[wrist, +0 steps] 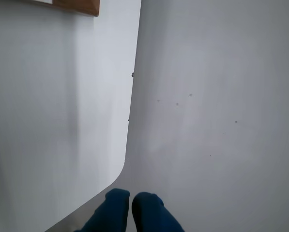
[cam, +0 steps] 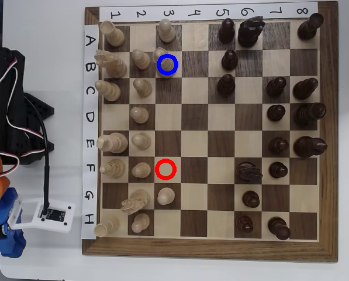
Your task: Move the piece to destination
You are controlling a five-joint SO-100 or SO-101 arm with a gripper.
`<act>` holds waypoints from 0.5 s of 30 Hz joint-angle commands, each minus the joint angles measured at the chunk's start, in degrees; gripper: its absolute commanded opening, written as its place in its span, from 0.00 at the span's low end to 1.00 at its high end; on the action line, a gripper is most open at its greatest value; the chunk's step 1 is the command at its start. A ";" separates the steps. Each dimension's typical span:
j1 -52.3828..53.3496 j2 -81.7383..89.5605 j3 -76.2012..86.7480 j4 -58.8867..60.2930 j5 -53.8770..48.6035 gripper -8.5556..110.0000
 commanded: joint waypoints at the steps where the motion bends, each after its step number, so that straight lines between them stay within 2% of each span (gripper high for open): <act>1: 0.88 3.52 0.53 4.92 -0.70 0.07; 15: 0.88 3.60 -2.72 16.79 -3.34 0.07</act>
